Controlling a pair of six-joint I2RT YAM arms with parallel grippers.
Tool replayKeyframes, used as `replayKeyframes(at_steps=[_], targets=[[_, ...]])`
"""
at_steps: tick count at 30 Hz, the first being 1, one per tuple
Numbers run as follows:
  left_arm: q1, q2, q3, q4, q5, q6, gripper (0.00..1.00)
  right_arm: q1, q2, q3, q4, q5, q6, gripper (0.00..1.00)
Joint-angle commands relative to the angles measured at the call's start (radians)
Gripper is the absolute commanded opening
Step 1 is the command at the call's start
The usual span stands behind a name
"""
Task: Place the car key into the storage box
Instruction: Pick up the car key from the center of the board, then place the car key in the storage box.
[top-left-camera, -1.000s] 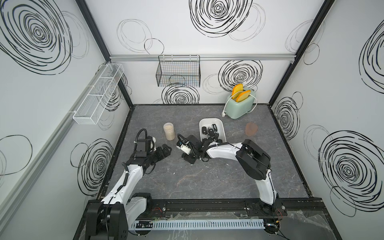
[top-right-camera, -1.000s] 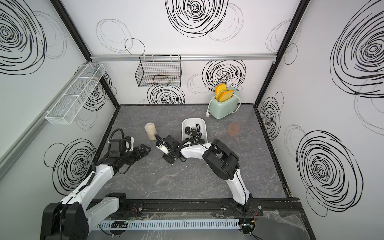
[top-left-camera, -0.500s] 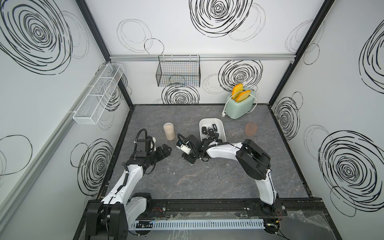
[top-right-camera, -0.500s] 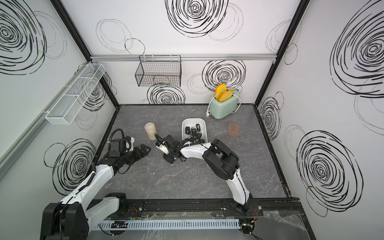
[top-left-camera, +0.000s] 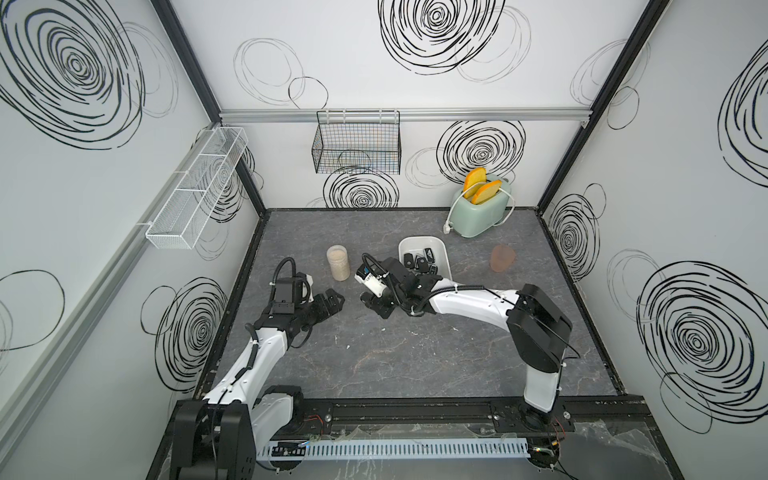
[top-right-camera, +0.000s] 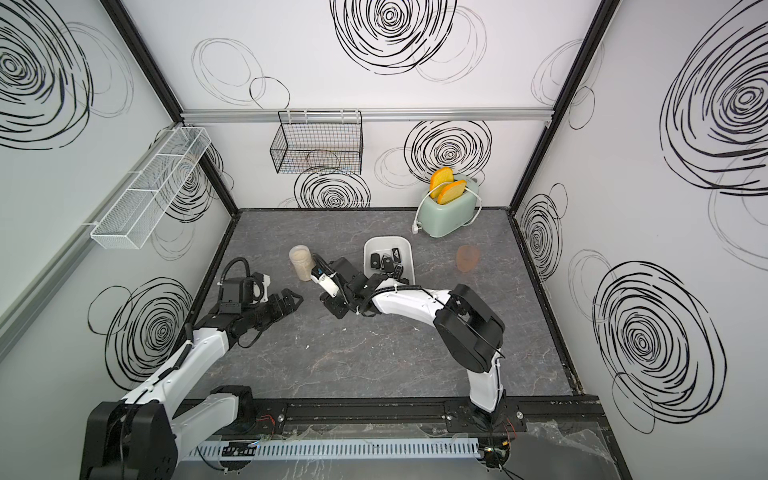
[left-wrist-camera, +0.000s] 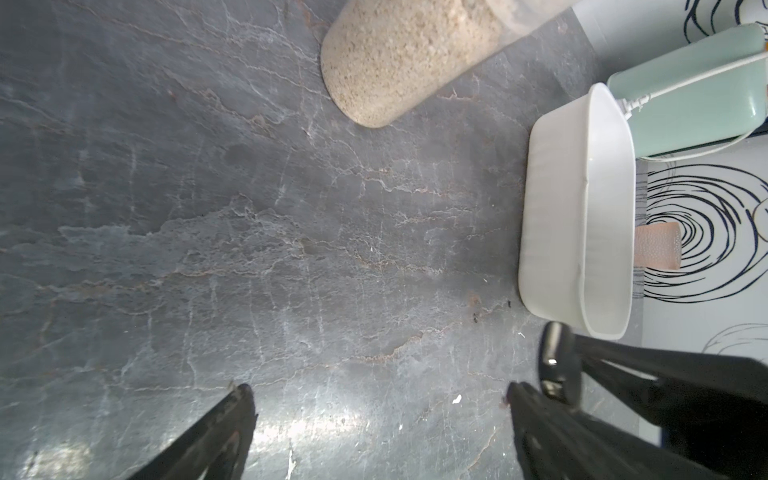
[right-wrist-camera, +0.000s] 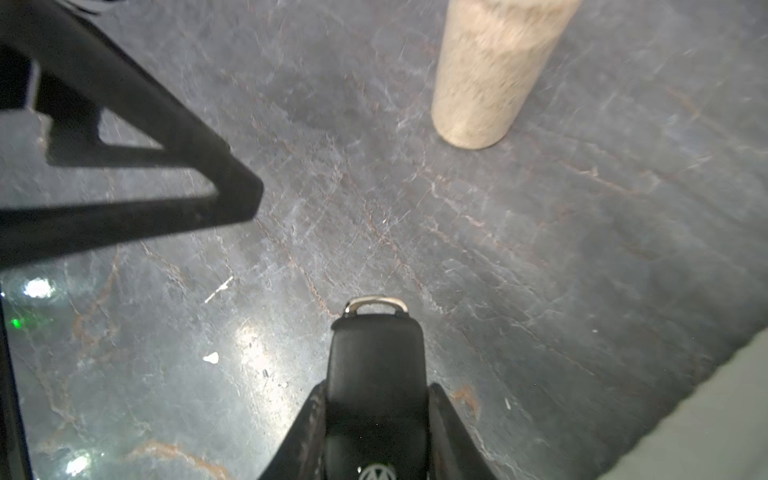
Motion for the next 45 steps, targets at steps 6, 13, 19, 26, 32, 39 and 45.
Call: replayKeyframes(at_steps=[6, 13, 19, 26, 32, 39, 45], targets=[[-0.151, 0.011, 0.016, 0.097, -0.035, -0.058, 0.98, -0.106, -0.121, -0.045, -0.017, 0.137, 0.172, 0.31], [-0.316, 0.036, 0.084, 0.073, -0.154, -0.052, 0.98, -0.228, -0.180, -0.131, 0.019, 0.189, 0.256, 0.32], [-0.406, 0.087, 0.141, 0.057, -0.201, -0.041, 0.98, -0.311, -0.147, -0.154, 0.030, 0.194, 0.265, 0.33], [-0.473, 0.128, 0.173, 0.035, -0.245, -0.027, 0.98, -0.361, -0.064, -0.153, 0.029, 0.233, 0.282, 0.33], [-0.492, 0.140, 0.185, 0.016, -0.267, -0.015, 0.98, -0.366, -0.009, -0.156, 0.031, 0.251, 0.290, 0.34], [-0.493, 0.147, 0.196, 0.006, -0.275, -0.006, 0.98, -0.366, 0.029, -0.154, 0.029, 0.246, 0.303, 0.37], [-0.492, 0.143, 0.201, -0.010, -0.292, 0.005, 0.98, -0.366, 0.023, -0.151, 0.028, 0.248, 0.305, 0.44]])
